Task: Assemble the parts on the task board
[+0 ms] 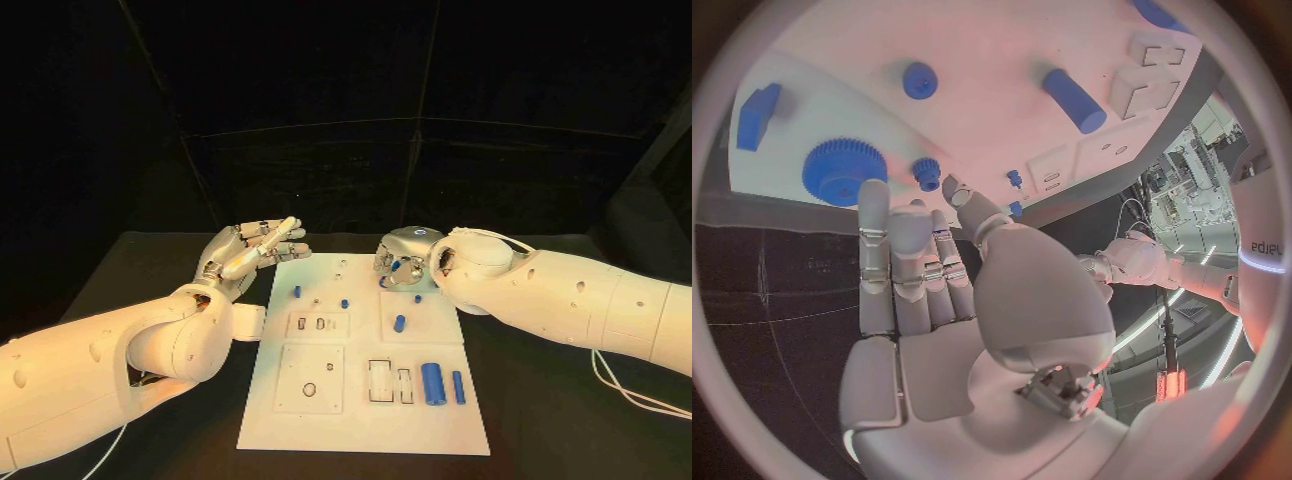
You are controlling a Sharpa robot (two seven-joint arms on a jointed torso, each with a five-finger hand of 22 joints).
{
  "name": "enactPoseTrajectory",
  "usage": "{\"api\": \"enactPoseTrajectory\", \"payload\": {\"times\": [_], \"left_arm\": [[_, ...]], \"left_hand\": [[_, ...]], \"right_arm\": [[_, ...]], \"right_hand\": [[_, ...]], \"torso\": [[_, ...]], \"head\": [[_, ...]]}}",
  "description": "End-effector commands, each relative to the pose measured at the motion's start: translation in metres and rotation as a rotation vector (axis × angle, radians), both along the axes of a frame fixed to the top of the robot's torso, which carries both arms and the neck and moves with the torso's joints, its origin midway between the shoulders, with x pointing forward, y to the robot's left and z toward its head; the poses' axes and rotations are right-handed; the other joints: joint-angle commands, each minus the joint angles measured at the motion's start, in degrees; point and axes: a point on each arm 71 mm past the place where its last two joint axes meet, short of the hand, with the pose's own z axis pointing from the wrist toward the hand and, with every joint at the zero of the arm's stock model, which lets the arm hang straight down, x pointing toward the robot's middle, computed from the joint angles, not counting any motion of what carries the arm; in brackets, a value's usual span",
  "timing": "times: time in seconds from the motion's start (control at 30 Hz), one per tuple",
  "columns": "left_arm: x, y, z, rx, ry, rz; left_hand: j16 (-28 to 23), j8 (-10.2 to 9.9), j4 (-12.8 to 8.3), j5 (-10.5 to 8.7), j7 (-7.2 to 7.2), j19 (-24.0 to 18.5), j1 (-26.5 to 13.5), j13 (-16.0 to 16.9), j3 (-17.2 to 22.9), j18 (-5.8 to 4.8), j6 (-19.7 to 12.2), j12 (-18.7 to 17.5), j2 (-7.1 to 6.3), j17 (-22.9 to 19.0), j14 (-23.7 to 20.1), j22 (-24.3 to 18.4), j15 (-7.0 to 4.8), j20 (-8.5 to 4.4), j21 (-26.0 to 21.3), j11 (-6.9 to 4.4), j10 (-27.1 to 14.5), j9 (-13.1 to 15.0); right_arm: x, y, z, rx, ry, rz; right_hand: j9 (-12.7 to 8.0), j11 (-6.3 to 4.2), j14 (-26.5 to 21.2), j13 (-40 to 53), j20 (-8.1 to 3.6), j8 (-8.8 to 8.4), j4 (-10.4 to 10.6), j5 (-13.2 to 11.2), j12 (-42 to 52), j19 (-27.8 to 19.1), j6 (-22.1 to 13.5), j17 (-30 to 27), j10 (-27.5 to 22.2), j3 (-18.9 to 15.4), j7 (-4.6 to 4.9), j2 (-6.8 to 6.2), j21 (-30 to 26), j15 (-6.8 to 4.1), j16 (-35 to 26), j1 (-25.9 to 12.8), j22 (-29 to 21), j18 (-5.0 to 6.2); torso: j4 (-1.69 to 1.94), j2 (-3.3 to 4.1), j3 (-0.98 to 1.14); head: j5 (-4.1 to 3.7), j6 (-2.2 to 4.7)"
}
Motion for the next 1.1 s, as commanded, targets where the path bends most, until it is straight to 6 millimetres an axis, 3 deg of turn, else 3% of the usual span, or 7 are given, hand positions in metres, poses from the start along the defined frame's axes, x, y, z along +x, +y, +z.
{"api": "enactPoseTrajectory", "payload": {"times": [0.03,0.4,0.8,0.93,1.1], "left_arm": [[-0.0007,-0.0025,0.0017,-0.004,-0.008,-0.020],[0.0014,-0.0012,0.0006,-0.002,-0.005,-0.018],[0.0019,-0.0010,0.0003,-0.002,-0.005,-0.018],[0.0021,-0.0008,0.0003,-0.002,-0.005,-0.020],[0.0021,-0.0008,0.0002,-0.003,-0.003,-0.022]], "left_hand": [[-0.32,-0.35,-0.14,-0.22,0.11,0.57,-0.31,0.03,-0.36,0.80,0.29,-0.22,0.19,0.08,0.16,-0.07,0.04,-0.02,0.09,-0.04,0.19,0.00],[-0.39,-0.40,-0.11,-0.23,0.13,0.63,-0.42,0.02,-0.43,0.79,0.26,-0.26,0.18,0.09,0.19,-0.11,0.05,-0.02,0.04,-0.03,0.16,-0.01],[-0.42,-0.41,-0.11,-0.22,0.12,0.65,-0.44,0.02,-0.44,0.79,0.26,-0.27,0.19,0.09,0.19,-0.13,0.05,-0.02,0.02,-0.03,0.16,0.00],[-0.44,-0.41,-0.11,-0.22,0.12,0.66,-0.45,0.03,-0.44,0.79,0.26,-0.27,0.20,0.09,0.19,-0.14,0.05,-0.02,0.01,-0.03,0.16,0.00],[-0.58,-0.44,-0.08,-0.21,0.12,0.66,-0.57,0.03,-0.51,0.77,0.26,-0.30,0.21,0.07,0.10,-0.21,0.08,-0.01,-0.09,-0.02,0.15,0.00]], "right_arm": [[0.0012,-0.0001,-0.0005,-0.032,0.012,0.000],[0.0048,0.0037,-0.0040,-0.054,0.036,0.001],[0.0080,0.0076,-0.0067,-0.067,0.050,0.002],[0.0084,0.0072,-0.0069,-0.068,0.051,0.001],[0.0086,0.0069,-0.0074,-0.071,0.055,0.000]], "right_hand": [[0.07,0.10,0.22,0.01,-0.01,-0.05,-0.01,-0.05,0.12,0.80,-0.33,1.30,-0.20,0.77,0.02,0.03,1.07,0.35,1.35,0.31,1.22,0.15],[0.21,0.09,0.31,-0.02,0.02,0.28,-0.24,-0.11,0.16,1.65,1.31,4.19,0.40,3.42,0.10,0.82,3.89,0.33,4.77,0.93,4.31,-0.20],[0.16,0.09,0.41,-0.01,0.06,0.15,-0.18,-0.01,0.17,2.18,1.82,5.95,0.86,5.50,0.19,0.53,5.71,0.31,6.86,0.61,6.20,-0.43],[0.16,0.04,0.37,-0.01,0.06,0.14,-0.19,-0.04,0.16,2.25,1.95,6.02,0.98,6.00,0.18,0.45,6.07,0.29,7.11,0.59,6.56,-0.47],[0.16,0.04,0.35,-0.02,0.06,0.14,-0.19,-0.04,0.15,2.25,1.96,5.98,0.98,6.05,0.18,0.43,6.09,0.29,7.10,0.59,6.58,-0.47]], "torso": [[0.14,0.12,-0.05],[0.28,0.20,-0.10],[0.41,0.31,-0.20],[0.41,0.35,-0.22],[0.45,0.36,-0.25]], "head": [[-0.01,-0.06],[-0.21,0.05],[-0.17,-0.09],[-0.01,0.18],[-0.15,-0.15]]}}
